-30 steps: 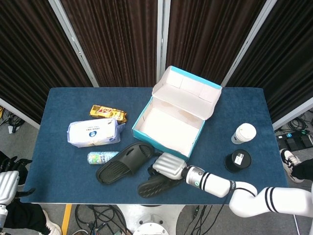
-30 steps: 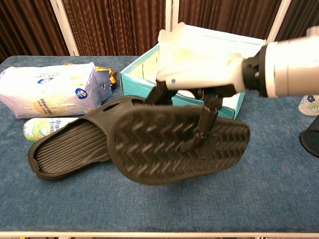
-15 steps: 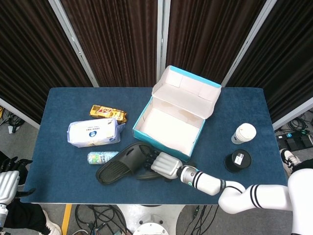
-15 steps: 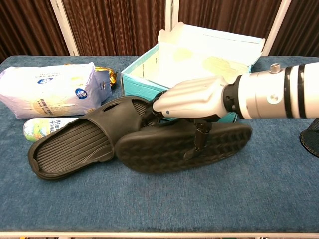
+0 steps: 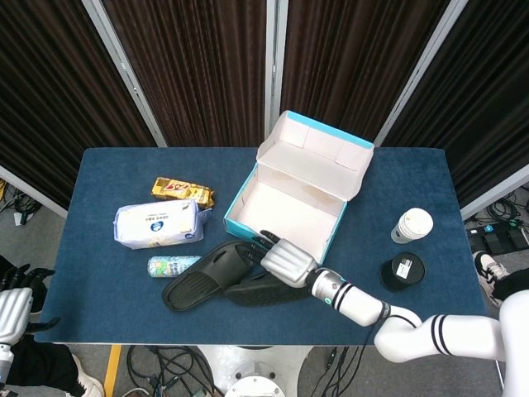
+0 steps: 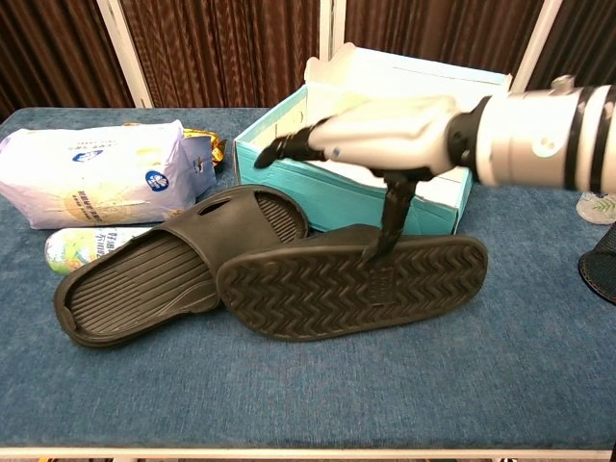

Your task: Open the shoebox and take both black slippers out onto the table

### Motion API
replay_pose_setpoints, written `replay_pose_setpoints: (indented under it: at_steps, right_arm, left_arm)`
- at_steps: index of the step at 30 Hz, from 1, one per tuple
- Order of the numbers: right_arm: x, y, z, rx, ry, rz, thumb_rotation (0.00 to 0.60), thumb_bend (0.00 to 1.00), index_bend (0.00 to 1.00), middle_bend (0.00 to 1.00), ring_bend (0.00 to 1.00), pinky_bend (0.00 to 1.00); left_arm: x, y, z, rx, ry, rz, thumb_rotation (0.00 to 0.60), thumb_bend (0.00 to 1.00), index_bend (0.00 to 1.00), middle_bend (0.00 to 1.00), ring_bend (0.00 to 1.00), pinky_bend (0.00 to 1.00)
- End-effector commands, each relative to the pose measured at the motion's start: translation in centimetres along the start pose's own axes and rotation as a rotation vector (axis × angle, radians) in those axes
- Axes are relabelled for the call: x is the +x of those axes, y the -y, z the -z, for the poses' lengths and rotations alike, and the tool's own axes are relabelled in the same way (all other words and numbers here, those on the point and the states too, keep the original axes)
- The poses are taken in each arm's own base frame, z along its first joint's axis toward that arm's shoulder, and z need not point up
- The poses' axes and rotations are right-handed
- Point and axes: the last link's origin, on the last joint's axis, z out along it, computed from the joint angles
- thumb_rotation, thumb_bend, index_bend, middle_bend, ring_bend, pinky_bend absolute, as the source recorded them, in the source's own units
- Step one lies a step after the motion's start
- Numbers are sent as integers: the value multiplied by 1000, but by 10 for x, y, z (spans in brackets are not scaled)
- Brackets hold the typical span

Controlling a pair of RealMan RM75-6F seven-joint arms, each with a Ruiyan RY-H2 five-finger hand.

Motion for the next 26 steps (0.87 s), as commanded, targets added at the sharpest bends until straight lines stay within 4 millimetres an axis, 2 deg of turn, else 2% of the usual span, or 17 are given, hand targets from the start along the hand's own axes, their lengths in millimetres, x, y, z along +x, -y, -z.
replay_pose_setpoints:
  at_steps: [1, 3, 6, 10, 15, 18, 22, 26]
  right_arm:
    - [12, -13, 18, -40, -68, -41, 600, 0, 0, 0, 0, 0]
    - [19, -23, 32, -77, -124, -62, 600, 3, 0, 2, 0, 0]
    - [23, -45, 64, -175, -230, -100, 600, 62, 41, 64, 0, 0]
    - [14, -81, 128, -372, -340, -108, 600, 106, 157, 161, 59, 15]
    - [-15, -104, 212, -596, -420, -137, 600, 109, 173, 183, 82, 78]
    - [-38, -104, 251, -688, -435, -146, 600, 111, 166, 159, 57, 78]
    - [-60, -94, 285, -737, -454, -229, 600, 116, 110, 110, 0, 41]
    - [-69, -88, 300, -749, -485, -267, 600, 118, 105, 100, 0, 16]
  left_arm:
    - [1, -1, -1, -5, -6, 2, 600, 0, 198, 159, 51, 46]
    - [1, -1, -2, -8, -21, 4, 600, 0, 198, 159, 51, 46]
    - [2, -1, -4, -14, -45, 2, 600, 0, 198, 159, 51, 46]
    - [3, -4, -7, -32, -72, 3, 600, 0, 198, 160, 51, 46]
    - [3, -12, -13, -64, -109, 8, 600, 0, 198, 160, 51, 46]
    - [2, -18, -16, -82, -123, 4, 600, 0, 198, 160, 52, 46]
    - [3, -25, -18, -93, -154, 5, 600, 0, 198, 160, 51, 46]
    - [3, -28, -17, -85, -198, -2, 600, 0, 198, 160, 51, 46]
